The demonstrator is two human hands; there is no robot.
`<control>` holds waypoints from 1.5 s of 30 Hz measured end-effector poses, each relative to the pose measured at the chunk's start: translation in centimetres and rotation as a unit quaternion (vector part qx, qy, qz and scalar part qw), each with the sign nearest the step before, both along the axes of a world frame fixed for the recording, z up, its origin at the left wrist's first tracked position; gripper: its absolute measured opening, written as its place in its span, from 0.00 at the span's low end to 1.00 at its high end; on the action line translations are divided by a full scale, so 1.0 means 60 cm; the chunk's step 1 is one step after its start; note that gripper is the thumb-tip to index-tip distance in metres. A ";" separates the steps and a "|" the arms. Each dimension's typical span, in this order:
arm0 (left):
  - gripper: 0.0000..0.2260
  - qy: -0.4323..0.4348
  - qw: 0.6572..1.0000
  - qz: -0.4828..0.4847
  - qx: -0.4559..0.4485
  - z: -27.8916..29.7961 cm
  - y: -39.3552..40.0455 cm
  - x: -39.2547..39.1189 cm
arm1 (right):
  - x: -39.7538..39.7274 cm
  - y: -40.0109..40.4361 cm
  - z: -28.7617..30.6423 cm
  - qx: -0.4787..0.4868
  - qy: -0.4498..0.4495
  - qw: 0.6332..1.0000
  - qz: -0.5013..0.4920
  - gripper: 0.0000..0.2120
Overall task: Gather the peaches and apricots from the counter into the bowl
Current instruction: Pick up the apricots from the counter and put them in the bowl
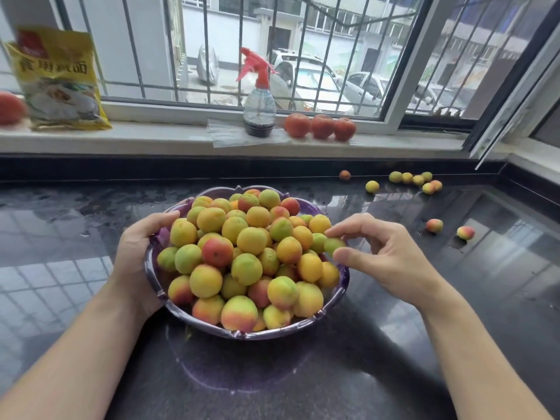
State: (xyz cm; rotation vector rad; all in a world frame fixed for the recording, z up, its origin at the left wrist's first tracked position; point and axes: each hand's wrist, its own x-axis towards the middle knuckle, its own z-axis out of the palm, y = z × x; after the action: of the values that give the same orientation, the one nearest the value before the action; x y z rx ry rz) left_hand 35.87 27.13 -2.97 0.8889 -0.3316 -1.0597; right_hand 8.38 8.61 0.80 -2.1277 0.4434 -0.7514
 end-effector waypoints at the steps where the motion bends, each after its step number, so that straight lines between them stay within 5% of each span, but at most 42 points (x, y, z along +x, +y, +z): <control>1: 0.22 0.001 1.000 -0.002 0.000 0.000 0.000 0.001 | -0.001 -0.002 -0.002 -0.022 0.021 1.000 0.003 0.16; 9: 0.21 -0.002 1.000 -0.003 0.007 -0.003 0.000 0.003 | -0.008 -0.010 0.001 -0.027 0.049 0.998 -0.010 0.12; 14: 0.22 -0.006 1.000 0.001 0.013 -0.001 0.000 -0.001 | -0.003 -0.041 -0.019 0.032 -0.060 0.978 -0.197 0.06; 24: 0.24 -0.023 0.999 0.034 0.008 0.003 0.010 -0.025 | -0.039 -0.165 -0.082 -0.046 0.077 0.856 -0.509 0.17; 29: 0.25 -0.040 0.997 0.066 0.013 0.010 0.019 -0.048 | -0.075 -0.222 -0.085 -0.135 0.221 0.823 -0.506 0.23; 35: 0.24 -0.036 0.994 0.101 0.003 0.007 0.020 -0.058 | -0.068 -0.247 -0.082 -0.029 0.292 0.818 -0.494 0.24; 40: 0.25 -0.037 0.994 0.099 0.009 0.003 0.020 -0.053 | -0.075 -0.244 -0.086 -0.050 0.233 0.829 -0.506 0.18; 45: 0.24 -0.032 0.995 0.095 0.007 0.006 0.019 -0.056 | -0.069 -0.202 -0.079 -0.092 0.130 0.892 -0.423 0.17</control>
State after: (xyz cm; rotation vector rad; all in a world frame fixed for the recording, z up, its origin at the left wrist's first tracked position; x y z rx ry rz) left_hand 32.52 28.30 -2.61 0.9495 -0.2861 -0.8603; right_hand 4.22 -3.50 -3.92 -2.1837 1.5599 -0.9990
